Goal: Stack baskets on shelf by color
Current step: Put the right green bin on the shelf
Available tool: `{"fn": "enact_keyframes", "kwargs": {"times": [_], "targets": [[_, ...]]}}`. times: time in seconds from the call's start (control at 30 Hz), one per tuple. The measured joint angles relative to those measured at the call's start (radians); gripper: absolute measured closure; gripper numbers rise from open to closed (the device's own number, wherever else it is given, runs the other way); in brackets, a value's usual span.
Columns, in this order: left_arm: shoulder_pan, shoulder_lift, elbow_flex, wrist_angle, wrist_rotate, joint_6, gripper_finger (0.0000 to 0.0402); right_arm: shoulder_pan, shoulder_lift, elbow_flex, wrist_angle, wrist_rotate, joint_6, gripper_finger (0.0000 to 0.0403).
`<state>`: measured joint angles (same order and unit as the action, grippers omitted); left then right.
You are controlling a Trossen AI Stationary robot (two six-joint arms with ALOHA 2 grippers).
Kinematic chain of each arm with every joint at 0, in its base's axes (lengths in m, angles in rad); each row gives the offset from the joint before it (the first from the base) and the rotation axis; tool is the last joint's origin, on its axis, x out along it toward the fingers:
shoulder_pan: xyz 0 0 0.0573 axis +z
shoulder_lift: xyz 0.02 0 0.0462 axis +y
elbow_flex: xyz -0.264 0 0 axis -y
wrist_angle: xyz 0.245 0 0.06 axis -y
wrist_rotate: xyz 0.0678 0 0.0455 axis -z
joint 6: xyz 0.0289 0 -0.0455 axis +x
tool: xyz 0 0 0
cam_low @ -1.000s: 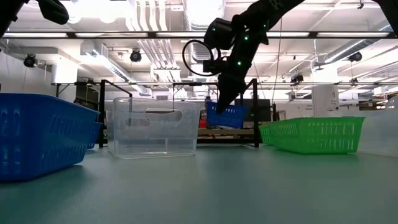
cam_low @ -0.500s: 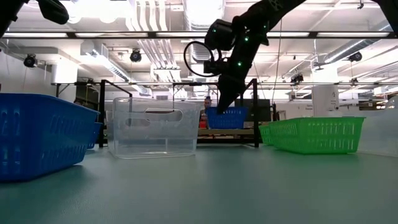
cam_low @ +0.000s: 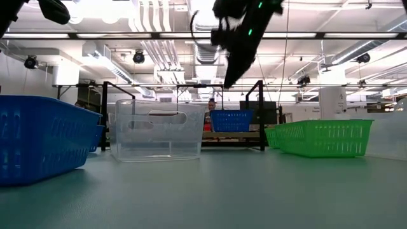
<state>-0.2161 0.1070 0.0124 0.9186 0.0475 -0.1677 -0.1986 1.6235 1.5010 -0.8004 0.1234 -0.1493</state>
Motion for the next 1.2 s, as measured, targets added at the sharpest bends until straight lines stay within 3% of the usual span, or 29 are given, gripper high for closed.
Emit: {"fn": "enact_keyframes", "kwargs": {"times": [0.23,0.47,0.63,1.2], "targets": [[0.0,0.052,0.002,0.002,-0.004,0.001,0.0323,0.227,-0.2,-0.128,0.031,0.012,0.081,0.028],[0.0,0.256,0.038,0.081,-0.205,0.023,0.0323,0.409,-0.432,-0.501,0.514,0.055,-0.022,0.0317],[0.0,0.457,0.116,0.195,-0.21,0.024,0.0323,0.401,-0.58,-0.731,0.806,0.061,-0.139,0.0344],[-0.009,1.14,0.578,0.213,-0.186,0.016,0.0323,0.351,-0.989,-1.157,1.157,-0.004,-0.229,0.037]]}}
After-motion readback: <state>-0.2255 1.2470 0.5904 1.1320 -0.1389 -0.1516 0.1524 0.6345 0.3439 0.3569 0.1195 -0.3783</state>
